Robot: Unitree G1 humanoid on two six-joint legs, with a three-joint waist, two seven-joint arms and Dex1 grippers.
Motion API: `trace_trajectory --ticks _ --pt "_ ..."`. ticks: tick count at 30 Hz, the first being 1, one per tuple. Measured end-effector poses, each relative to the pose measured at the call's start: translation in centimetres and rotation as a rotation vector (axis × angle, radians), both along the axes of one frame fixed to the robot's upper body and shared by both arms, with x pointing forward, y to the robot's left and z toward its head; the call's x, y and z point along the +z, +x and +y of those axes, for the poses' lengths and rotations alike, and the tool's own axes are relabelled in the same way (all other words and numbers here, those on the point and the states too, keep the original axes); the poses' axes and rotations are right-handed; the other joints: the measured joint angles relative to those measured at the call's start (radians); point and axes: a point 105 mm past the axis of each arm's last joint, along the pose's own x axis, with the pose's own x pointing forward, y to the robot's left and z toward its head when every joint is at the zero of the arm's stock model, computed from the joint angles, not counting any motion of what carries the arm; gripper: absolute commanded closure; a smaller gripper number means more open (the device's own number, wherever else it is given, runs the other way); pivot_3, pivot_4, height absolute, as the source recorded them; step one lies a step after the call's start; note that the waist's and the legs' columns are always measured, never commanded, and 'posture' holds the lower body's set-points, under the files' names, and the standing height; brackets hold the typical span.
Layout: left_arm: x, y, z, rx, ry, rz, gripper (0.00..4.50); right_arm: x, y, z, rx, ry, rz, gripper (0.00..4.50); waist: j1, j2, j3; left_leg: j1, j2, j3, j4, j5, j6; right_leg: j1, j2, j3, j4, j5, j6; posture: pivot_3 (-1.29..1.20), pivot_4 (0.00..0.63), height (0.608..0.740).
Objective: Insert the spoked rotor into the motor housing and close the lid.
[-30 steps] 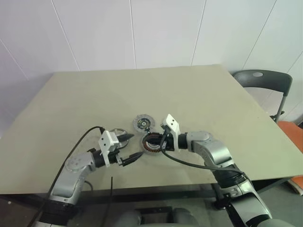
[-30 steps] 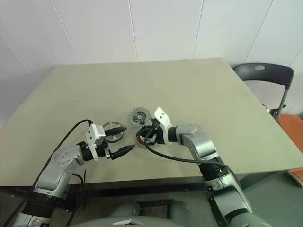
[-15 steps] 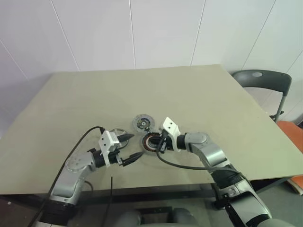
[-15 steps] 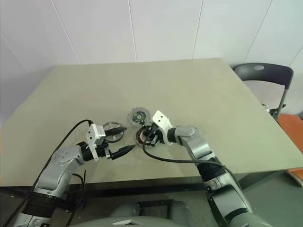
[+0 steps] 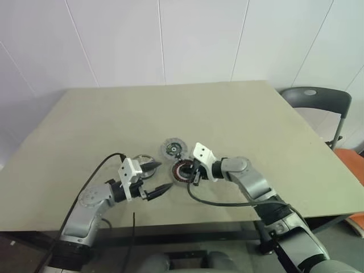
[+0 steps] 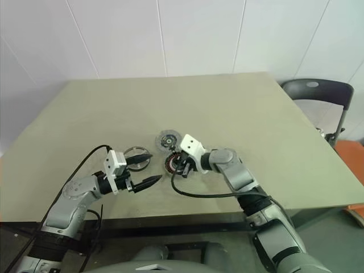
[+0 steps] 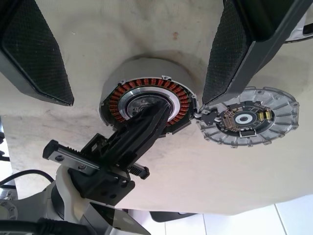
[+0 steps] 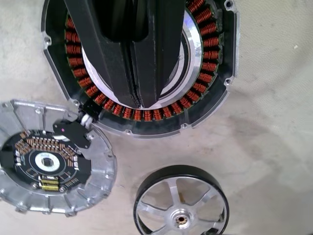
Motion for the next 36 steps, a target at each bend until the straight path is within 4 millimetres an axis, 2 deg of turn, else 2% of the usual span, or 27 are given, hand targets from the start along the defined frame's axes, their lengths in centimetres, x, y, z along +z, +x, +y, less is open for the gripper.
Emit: trace_trajectory --ticks 4,7,10,12,15,20,23,28,36 --pt "-0.1 0.0 0.0 0.000 0.000 0.000 0.00 -0.1 -1.2 -0.3 0.016 0.082 0.137 4.48 -0.001 0.000 0.000 -0.001 0.001 0.000 -0.002 0.000 0.001 -0.001 0.000 0.000 -0.002 0.000 0.000 0.00 0.000 0.740" --pt "0.0 0.0 0.0 0.000 -0.001 -0.001 0.00 0.1 -2.0 0.3 0.004 0.200 0.244 4.48 -0.005 0.000 0.000 -0.006 0.003 0.001 -0.002 0.000 0.000 -0.007 0.003 0.001 -0.001 0.001 0.000 0.00 0.000 0.740" --pt "0.0 0.0 0.0 0.000 -0.002 -0.001 0.00 1.3 -1.7 1.2 -0.030 0.329 0.284 4.48 -0.005 0.001 0.001 -0.012 0.005 0.003 -0.001 0.000 0.000 -0.015 0.004 0.001 0.001 0.004 0.002 0.00 0.000 0.740" --pt "0.0 0.0 -0.1 0.001 -0.004 -0.001 0.00 2.4 -0.9 1.1 -0.047 0.352 0.253 4.48 -0.003 0.001 0.001 -0.013 0.005 0.003 -0.001 0.000 0.000 -0.016 0.004 0.001 0.001 0.004 0.002 0.00 0.000 0.740" --pt "0.0 0.1 0.0 0.003 -0.004 0.000 0.00 2.8 -0.1 0.7 -0.072 0.333 0.192 4.48 -0.001 0.001 0.001 -0.013 0.005 0.004 -0.001 0.000 0.000 -0.015 0.004 0.001 0.000 0.004 0.002 0.00 0.000 0.740" --pt "0.0 0.1 -0.1 0.004 -0.004 0.001 0.00 1.4 0.6 -0.3 -0.119 0.228 0.134 4.48 -0.003 0.001 0.001 -0.013 0.005 0.006 -0.001 0.000 0.000 -0.016 0.003 0.002 0.000 0.004 0.002 0.00 0.000 0.740" --pt "0.2 0.1 -0.2 0.000 -0.004 -0.005 0.00 0.4 0.5 -0.6 -0.105 0.151 0.117 4.48 -0.004 0.001 0.001 -0.013 0.005 0.006 -0.001 0.000 0.000 -0.016 0.004 0.002 0.000 0.004 0.002 0.00 0.000 0.740" --pt "0.2 0.1 -0.2 0.004 -0.003 0.006 0.00 0.3 0.2 -0.5 -0.074 0.124 0.101 4.48 -0.004 0.001 0.001 -0.012 0.005 0.006 -0.001 0.000 0.000 -0.015 0.004 0.002 0.000 0.004 0.002 0.00 0.000 0.740" --pt "0.7 0.1 -0.5 0.004 -0.003 -0.003 0.00 0.2 -1.6 -0.1 0.027 0.091 0.130 4.48 -0.004 0.000 0.000 -0.011 0.006 0.007 -0.001 0.000 0.000 -0.015 0.004 0.002 0.000 0.003 0.002 0.00 0.000 0.740"
